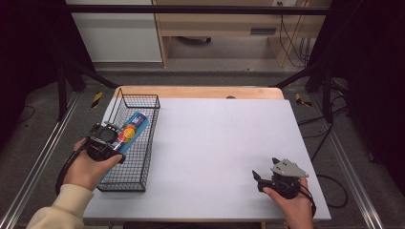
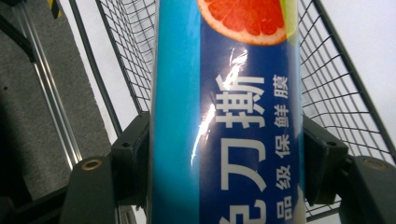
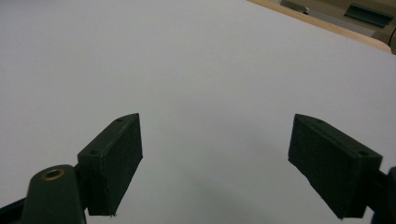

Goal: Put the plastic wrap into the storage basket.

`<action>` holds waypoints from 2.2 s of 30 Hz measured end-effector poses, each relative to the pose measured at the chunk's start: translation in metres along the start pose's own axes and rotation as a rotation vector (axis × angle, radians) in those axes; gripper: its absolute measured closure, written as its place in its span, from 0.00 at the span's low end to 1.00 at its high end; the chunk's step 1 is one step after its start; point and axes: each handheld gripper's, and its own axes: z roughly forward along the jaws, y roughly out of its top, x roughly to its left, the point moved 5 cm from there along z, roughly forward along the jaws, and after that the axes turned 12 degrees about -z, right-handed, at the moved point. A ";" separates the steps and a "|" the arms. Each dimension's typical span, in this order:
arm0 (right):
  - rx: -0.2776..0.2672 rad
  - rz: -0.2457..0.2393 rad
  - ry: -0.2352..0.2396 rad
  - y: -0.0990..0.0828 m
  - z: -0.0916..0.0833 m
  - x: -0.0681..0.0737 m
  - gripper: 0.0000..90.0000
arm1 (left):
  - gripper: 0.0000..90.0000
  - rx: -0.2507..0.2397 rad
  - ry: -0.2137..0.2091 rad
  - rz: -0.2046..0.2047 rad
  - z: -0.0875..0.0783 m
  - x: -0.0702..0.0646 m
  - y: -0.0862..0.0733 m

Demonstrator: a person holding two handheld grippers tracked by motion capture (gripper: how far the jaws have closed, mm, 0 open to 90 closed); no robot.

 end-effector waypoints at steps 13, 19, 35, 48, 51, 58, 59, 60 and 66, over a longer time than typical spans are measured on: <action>-0.001 0.000 0.003 0.000 0.000 0.000 0.20 | 0.35 0.040 0.008 -0.001 0.009 0.000 0.001; -0.003 0.001 0.004 0.000 0.000 0.000 0.20 | 0.35 0.058 0.012 0.000 0.013 -0.003 0.002; 0.006 -0.001 0.014 -0.001 0.000 0.001 0.20 | 0.35 0.116 -0.018 -0.035 0.028 -0.003 0.001; 0.019 -0.005 0.024 -0.003 0.002 0.002 0.20 | 0.35 0.196 -0.037 -0.038 0.043 -0.005 0.000; 0.019 -0.004 0.025 -0.003 0.002 0.002 0.20 | 0.35 0.207 -0.030 -0.031 0.044 -0.005 0.001; 0.025 0.000 0.034 -0.004 0.003 0.003 0.20 | 0.35 0.231 -0.033 -0.030 0.048 -0.005 0.003; 0.026 0.000 0.033 -0.004 0.003 0.003 0.20 | 0.35 0.234 -0.029 -0.025 0.048 -0.005 0.003; 0.026 -0.001 0.032 -0.004 0.003 0.003 0.20 | 0.35 0.238 -0.027 -0.022 0.048 -0.005 0.003; 0.029 0.001 0.036 -0.004 0.003 0.003 0.20 | 0.35 0.246 -0.022 -0.015 0.049 -0.006 0.004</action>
